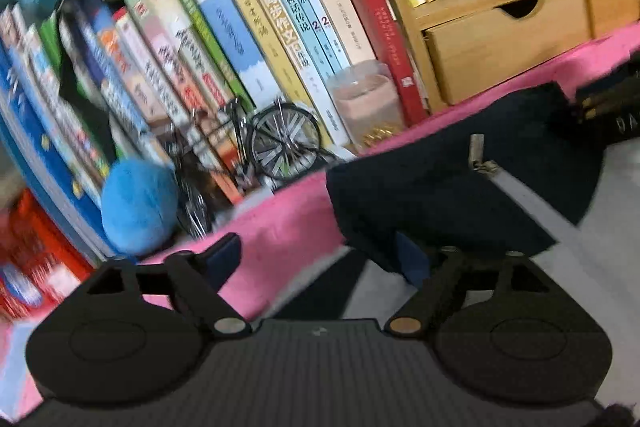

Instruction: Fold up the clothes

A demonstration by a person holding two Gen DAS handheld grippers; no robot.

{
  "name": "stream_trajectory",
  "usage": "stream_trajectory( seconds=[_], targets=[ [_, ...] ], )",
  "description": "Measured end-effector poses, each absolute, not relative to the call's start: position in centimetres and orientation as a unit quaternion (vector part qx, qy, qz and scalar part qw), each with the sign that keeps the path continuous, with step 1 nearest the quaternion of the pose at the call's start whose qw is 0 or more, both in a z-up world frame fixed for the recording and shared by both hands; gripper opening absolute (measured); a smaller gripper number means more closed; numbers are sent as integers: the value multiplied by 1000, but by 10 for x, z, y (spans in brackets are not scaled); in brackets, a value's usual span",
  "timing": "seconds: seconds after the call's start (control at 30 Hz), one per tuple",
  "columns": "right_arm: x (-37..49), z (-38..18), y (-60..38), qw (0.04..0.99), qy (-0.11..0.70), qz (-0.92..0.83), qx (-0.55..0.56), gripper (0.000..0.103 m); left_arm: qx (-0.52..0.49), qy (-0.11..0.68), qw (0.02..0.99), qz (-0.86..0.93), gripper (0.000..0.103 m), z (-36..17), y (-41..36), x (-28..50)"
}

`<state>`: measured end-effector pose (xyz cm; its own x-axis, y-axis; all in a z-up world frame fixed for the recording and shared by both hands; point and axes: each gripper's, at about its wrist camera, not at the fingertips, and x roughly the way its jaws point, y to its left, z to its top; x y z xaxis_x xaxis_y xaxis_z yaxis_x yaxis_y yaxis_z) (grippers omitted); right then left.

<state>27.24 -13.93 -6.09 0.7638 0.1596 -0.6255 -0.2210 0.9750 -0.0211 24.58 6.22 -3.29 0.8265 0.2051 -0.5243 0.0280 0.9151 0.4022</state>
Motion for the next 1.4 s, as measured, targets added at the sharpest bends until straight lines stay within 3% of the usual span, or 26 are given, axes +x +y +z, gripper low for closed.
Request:
stream_trajectory(
  seconds=[0.07,0.1,0.13,0.17,0.27,0.37,0.47,0.57,0.7,0.8,0.87,0.93,0.97,1.1,1.27,1.4],
  targets=[
    [285,-62,-138,939,326,98,-55,49,186,298,935,53,91,-31,68,262],
    [289,-62,-138,939,325,95,-59,57,166,307,935,62,95,-28,75,269],
    [293,-63,-141,939,329,85,-53,77,154,312,936,60,96,-26,78,267],
    [296,-64,-146,938,335,71,-43,85,142,316,936,58,94,-24,81,265],
    [280,-57,-162,934,348,70,-24,87,89,334,938,30,80,-6,90,225],
    [218,-38,-171,930,344,132,8,88,73,307,948,-33,80,18,91,139],
    [121,-14,-167,916,299,267,-21,103,108,282,948,-101,81,31,85,44],
    [-7,7,-158,883,241,387,-109,103,141,276,935,-172,82,31,72,-48],
    [-130,0,-140,835,219,457,-217,103,167,285,908,-257,87,13,52,-141],
    [-191,-16,-129,801,215,488,-271,103,211,290,896,-261,88,-7,45,-170],
    [-216,-33,-126,789,214,473,-327,103,228,281,901,-241,95,-17,51,-180],
    [-221,-49,-137,799,216,424,-368,103,186,309,908,-214,99,-16,72,-175],
    [-217,-53,-149,809,220,404,-366,103,164,323,910,-200,103,-15,83,-173],
    [-207,-51,-193,842,243,367,-312,103,107,354,910,-186,103,-14,121,-181],
    [-213,-25,-216,854,290,350,-252,103,145,353,910,-164,102,9,110,-192],
    [-203,7,-259,897,252,331,-146,103,134,313,922,-182,101,39,95,-169]
  ],
)
